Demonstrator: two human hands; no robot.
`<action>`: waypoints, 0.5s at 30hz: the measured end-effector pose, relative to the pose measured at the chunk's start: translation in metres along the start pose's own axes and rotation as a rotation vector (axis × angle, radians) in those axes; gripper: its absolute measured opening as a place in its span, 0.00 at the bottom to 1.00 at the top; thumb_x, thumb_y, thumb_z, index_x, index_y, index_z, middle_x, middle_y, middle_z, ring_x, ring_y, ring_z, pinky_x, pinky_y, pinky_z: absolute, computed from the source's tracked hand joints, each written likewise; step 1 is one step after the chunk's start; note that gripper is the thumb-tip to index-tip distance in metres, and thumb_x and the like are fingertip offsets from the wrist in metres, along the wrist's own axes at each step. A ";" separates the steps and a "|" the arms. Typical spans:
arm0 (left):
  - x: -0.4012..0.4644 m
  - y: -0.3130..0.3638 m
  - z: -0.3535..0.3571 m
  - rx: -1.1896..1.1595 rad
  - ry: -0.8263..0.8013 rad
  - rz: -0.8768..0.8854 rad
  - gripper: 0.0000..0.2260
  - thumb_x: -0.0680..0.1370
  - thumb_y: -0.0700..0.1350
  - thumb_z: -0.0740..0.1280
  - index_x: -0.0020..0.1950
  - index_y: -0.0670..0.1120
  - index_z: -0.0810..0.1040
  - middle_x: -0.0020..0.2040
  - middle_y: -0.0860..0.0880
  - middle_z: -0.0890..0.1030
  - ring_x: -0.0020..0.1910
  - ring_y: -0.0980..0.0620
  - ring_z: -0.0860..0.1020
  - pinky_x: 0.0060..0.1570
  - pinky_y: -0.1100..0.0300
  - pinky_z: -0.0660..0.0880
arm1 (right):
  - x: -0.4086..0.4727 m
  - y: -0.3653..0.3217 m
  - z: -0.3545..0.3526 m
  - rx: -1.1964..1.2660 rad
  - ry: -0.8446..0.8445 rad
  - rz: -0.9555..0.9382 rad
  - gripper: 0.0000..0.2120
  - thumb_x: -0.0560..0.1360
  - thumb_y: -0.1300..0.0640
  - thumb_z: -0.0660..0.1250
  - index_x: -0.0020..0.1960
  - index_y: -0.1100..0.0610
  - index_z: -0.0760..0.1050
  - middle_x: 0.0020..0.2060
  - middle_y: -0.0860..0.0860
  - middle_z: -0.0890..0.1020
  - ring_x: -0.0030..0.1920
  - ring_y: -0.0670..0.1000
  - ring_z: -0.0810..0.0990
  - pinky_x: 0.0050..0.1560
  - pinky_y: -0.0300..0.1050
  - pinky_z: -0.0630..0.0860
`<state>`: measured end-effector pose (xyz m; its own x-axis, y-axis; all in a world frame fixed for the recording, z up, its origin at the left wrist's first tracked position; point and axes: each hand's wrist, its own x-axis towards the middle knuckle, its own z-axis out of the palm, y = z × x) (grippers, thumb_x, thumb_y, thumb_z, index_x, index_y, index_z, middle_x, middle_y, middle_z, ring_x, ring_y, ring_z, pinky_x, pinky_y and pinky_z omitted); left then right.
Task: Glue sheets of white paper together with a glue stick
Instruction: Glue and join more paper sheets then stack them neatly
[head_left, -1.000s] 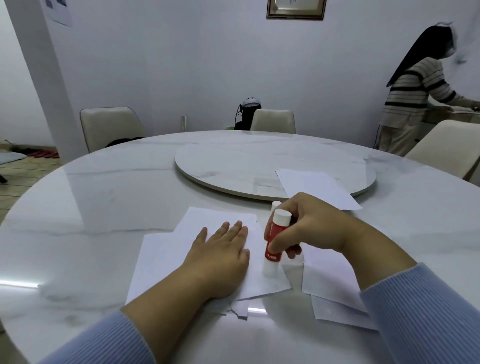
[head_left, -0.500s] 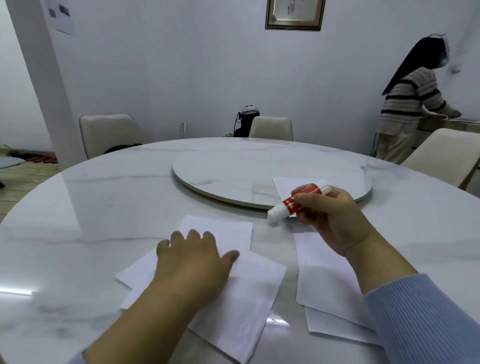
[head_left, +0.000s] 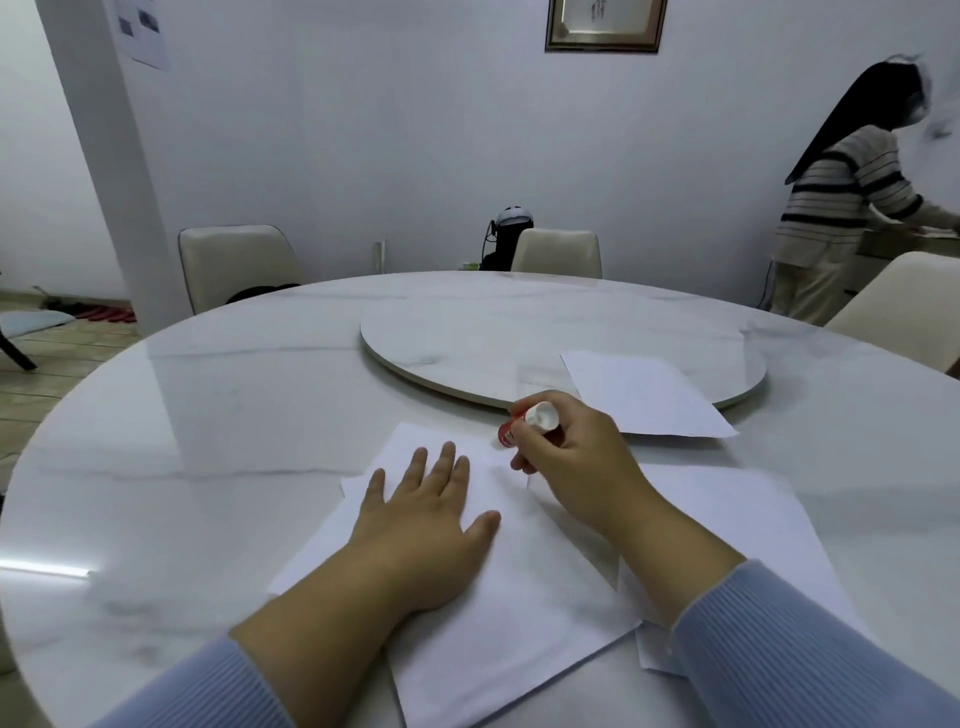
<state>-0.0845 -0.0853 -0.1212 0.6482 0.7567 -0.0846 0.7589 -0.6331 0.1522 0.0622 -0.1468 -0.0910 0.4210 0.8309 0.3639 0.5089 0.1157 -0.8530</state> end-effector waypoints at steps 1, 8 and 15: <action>0.001 -0.001 0.000 0.001 0.012 0.006 0.30 0.79 0.61 0.44 0.77 0.52 0.40 0.78 0.55 0.37 0.76 0.53 0.36 0.75 0.46 0.38 | 0.001 0.000 0.003 -0.006 0.000 -0.003 0.04 0.74 0.59 0.64 0.48 0.55 0.77 0.40 0.52 0.85 0.33 0.45 0.82 0.44 0.50 0.80; 0.001 0.001 -0.002 0.000 -0.019 -0.006 0.30 0.79 0.61 0.44 0.77 0.53 0.40 0.78 0.55 0.39 0.77 0.54 0.38 0.75 0.47 0.38 | 0.005 0.006 0.006 -0.080 -0.131 0.027 0.06 0.73 0.54 0.64 0.49 0.51 0.77 0.43 0.51 0.85 0.37 0.45 0.83 0.48 0.51 0.80; 0.001 0.000 -0.003 -0.001 -0.033 -0.012 0.30 0.79 0.62 0.44 0.77 0.52 0.40 0.78 0.55 0.39 0.77 0.54 0.39 0.75 0.47 0.39 | 0.001 -0.010 -0.024 -0.122 -0.211 0.033 0.14 0.61 0.53 0.63 0.39 0.63 0.78 0.28 0.57 0.79 0.25 0.50 0.72 0.31 0.44 0.71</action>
<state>-0.0837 -0.0841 -0.1184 0.6410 0.7583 -0.1192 0.7665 -0.6241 0.1515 0.0755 -0.1602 -0.0734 0.2793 0.9300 0.2389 0.5897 0.0303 -0.8071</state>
